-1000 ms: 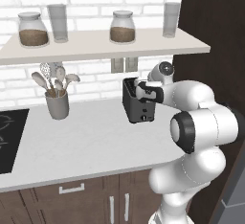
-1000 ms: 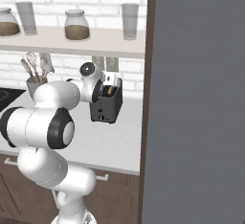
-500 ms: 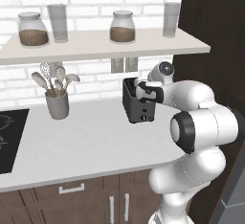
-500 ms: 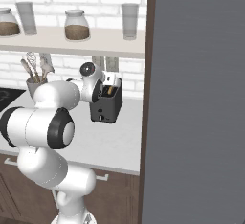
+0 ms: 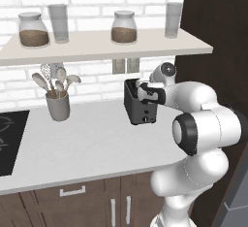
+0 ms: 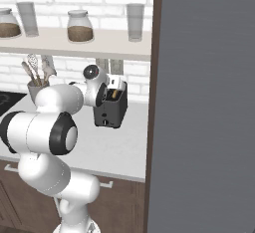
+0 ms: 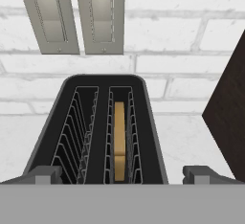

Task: Start the toaster. Once the lever pops up, take the bread to the plate on the dining counter.

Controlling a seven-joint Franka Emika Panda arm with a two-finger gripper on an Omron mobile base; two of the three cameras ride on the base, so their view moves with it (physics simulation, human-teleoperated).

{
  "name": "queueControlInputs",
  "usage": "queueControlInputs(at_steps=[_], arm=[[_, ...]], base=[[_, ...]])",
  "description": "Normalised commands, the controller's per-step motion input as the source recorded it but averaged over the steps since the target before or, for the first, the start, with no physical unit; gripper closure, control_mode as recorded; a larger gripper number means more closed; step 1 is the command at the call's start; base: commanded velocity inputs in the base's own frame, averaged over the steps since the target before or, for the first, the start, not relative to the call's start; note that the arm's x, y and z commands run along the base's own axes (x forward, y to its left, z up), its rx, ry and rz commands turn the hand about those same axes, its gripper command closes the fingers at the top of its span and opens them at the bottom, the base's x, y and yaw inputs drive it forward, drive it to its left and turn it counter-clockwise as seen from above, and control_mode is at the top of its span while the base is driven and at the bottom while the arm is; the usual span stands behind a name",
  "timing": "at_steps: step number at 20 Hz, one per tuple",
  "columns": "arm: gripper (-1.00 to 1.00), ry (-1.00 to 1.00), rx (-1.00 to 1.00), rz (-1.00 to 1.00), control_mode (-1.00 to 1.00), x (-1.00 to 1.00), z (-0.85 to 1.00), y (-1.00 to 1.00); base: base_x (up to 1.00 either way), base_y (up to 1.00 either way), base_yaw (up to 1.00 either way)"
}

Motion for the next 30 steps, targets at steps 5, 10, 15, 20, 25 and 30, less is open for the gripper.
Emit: queueControlInputs(at_steps=[5, 10, 15, 20, 25, 30], arm=[[-1.00, 0.00, 0.00, 0.00, -1.00, 0.00, 0.00, 0.00], [-1.00, 0.00, 0.00, 0.00, -1.00, 0.00, 0.00, 0.00], [-1.00, 0.00, 0.00, 0.00, -1.00, 0.00, 0.00, 0.00], [-1.00, 0.00, 0.00, 0.00, -1.00, 0.00, 0.00, 0.00], [-1.00, 0.00, 0.00, 0.00, -1.00, 0.00, 0.00, 0.00], [-1.00, 0.00, 0.00, 0.00, -1.00, 0.00, 0.00, 0.00]], base=[[0.00, 0.00, 0.00], [0.00, 0.00, 0.00], [0.00, 0.00, 0.00], [0.00, 0.00, 0.00], [0.00, 0.00, 0.00], [0.00, 0.00, 0.00]])
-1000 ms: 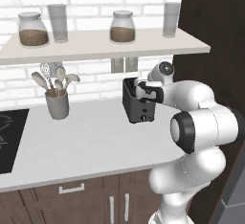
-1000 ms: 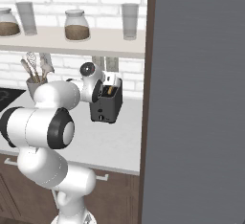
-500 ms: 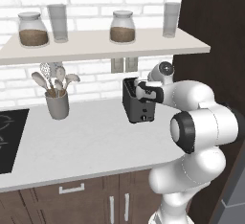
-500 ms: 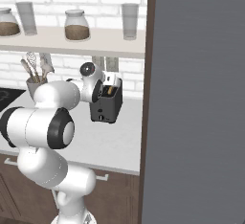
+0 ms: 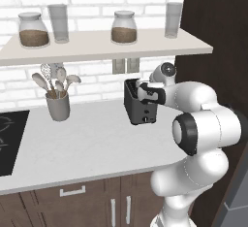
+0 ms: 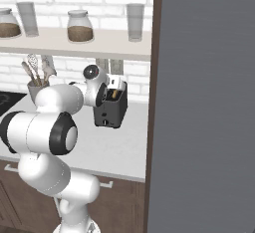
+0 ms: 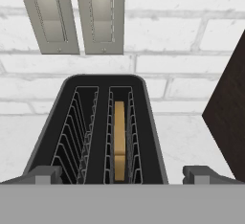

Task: Start the toaster. Once the lever pops up, take the bread to the plate on the dining counter.

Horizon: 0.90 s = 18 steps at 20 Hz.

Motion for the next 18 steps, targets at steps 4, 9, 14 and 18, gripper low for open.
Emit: queueControlInputs(at_steps=[4, 9, 14, 18], arm=[[-1.00, 0.00, 0.00, 0.00, -1.00, 0.00, 0.00, 0.00], [-1.00, 0.00, 0.00, 0.00, -1.00, 0.00, 0.00, 0.00], [-1.00, 0.00, 0.00, 0.00, -1.00, 0.00, 0.00, 0.00], [-1.00, 0.00, 0.00, 0.00, -1.00, 0.00, 0.00, 0.00]], base=[[0.00, 0.00, 0.00], [0.00, 0.00, 0.00], [0.00, 0.00, 0.00], [0.00, 0.00, 0.00]])
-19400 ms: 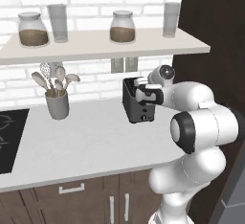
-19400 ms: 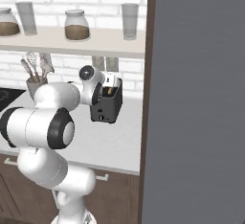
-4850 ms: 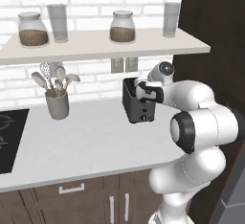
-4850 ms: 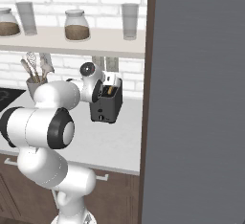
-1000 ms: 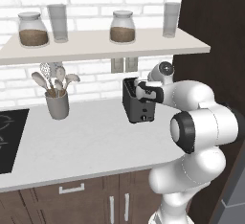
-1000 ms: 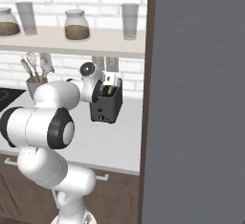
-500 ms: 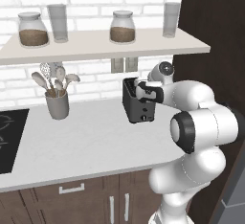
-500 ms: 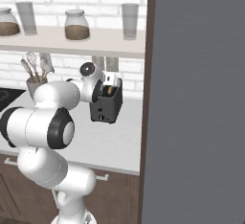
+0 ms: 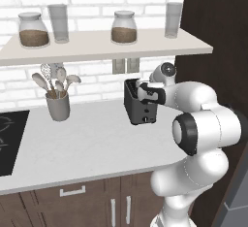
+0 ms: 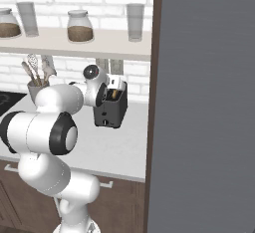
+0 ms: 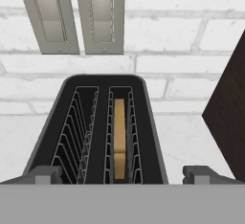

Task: Start the toaster. Once the lever pops up, take the bread to the plate on the dining counter.

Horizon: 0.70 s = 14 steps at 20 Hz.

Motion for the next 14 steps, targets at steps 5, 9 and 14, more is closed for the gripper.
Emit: queueControlInputs(at_steps=[5, 9, 14], arm=[[-1.00, 0.00, 0.00, 0.00, -1.00, 0.00, 0.00, 0.00], [-1.00, 0.00, 0.00, 0.00, -1.00, 0.00, 0.00, 0.00], [-1.00, 0.00, 0.00, 0.00, -1.00, 0.00, 0.00, 0.00]], base=[[0.00, 0.00, 0.00], [0.00, 0.00, 0.00], [0.00, 0.00, 0.00]])
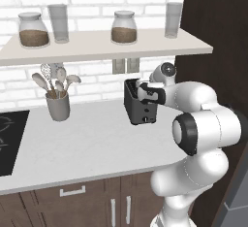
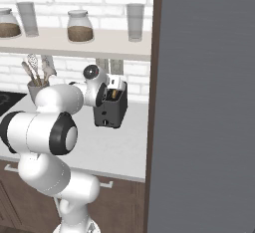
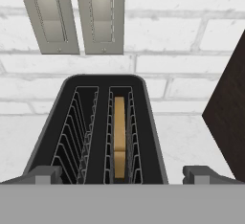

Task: Start the toaster. Once the lever pops up, take the bread to the plate on the dining counter.

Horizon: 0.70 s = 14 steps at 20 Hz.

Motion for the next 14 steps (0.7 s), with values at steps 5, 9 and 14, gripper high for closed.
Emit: queueControlInputs(at_steps=[5, 9, 14], arm=[[-1.00, 0.00, 0.00, 0.00, -1.00, 0.00, 0.00, 0.00], [-1.00, 0.00, 0.00, 0.00, -1.00, 0.00, 0.00, 0.00], [-1.00, 0.00, 0.00, 0.00, -1.00, 0.00, 0.00, 0.00]], base=[[0.00, 0.00, 0.00], [0.00, 0.00, 0.00], [0.00, 0.00, 0.00]])
